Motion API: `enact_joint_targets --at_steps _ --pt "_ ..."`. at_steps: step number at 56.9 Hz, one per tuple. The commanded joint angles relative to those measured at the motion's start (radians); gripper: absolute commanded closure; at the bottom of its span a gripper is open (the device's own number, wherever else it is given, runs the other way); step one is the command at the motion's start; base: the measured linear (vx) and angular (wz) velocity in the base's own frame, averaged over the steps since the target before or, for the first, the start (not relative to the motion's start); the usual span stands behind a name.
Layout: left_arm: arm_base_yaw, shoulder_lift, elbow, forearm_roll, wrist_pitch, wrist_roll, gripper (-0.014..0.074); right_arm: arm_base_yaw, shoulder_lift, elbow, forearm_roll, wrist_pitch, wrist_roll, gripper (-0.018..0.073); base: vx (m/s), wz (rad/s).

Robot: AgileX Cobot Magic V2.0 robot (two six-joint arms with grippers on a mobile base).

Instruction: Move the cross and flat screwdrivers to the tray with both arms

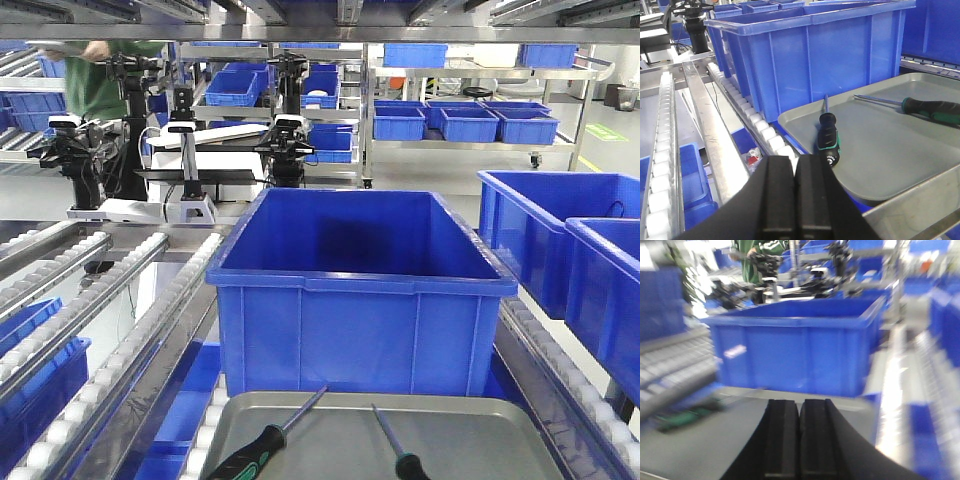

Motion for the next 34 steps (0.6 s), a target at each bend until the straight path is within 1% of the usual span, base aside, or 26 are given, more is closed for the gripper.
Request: enact_joint_targets --at_steps 1,4,10,14,17,19,21,23,26,28,31,33,34 --pt "-0.007 0.004 -0.025 -0.005 -0.081 -0.009 0.0597 -0.002 0.007 0.004 0.138 -0.163 0.033 0.0568 0.0 0.0" --pt "-0.007 0.004 -0.025 -0.005 -0.081 -0.009 0.0597 -0.002 0.011 0.032 0.166 -0.286 0.016 0.0568 0.0 0.0" --pt "-0.007 0.004 -0.025 -0.005 -0.081 -0.009 0.0597 -0.002 0.012 0.087 0.168 -0.506 -0.004 0.0568 0.0 0.0" --pt "-0.007 0.004 -0.025 -0.005 -0.081 -0.009 0.0597 -0.002 0.012 0.108 0.168 -0.584 -0.004 0.0568 0.0 0.0" --pt "-0.007 0.004 -0.025 -0.005 -0.081 -0.009 0.0597 -0.002 0.012 0.111 0.168 -0.602 -0.004 0.0568 0.0 0.0" --pt "-0.007 0.004 -0.025 -0.005 -0.081 -0.009 0.0597 -0.002 0.012 0.113 0.165 -0.603 -0.005 0.0568 0.0 0.0" --pt "-0.007 0.004 -0.025 -0.005 -0.081 -0.009 0.0597 -0.002 0.012 0.117 0.141 -0.605 -0.028 0.0568 0.0 0.0" --pt "-0.007 0.004 -0.025 -0.005 -0.081 -0.009 0.0597 -0.002 0.012 0.12 0.116 -0.596 -0.074 0.0568 0.0 0.0" --pt "-0.007 0.004 -0.025 -0.005 -0.081 -0.009 0.0597 -0.002 0.012 0.125 0.029 -0.54 -0.207 0.0568 0.0 0.0" --pt "-0.007 0.004 -0.025 -0.005 -0.081 -0.009 0.0597 -0.002 0.012 0.13 -0.009 -0.504 -0.271 0.0568 0.0 0.0" --pt "-0.007 0.004 -0.025 -0.005 -0.081 -0.009 0.0597 -0.002 0.012 0.13 -0.046 -0.419 -0.355 0.0568 0.0 0.0" --pt "-0.007 0.004 -0.025 -0.005 -0.081 -0.009 0.0597 -0.002 0.012 0.13 -0.053 -0.379 -0.4 0.0568 0.0 0.0" --pt "-0.007 0.004 -0.025 -0.005 -0.081 -0.009 0.0597 -0.002 0.012 0.13 -0.053 -0.215 -0.434 0.0568 0.0 0.0"
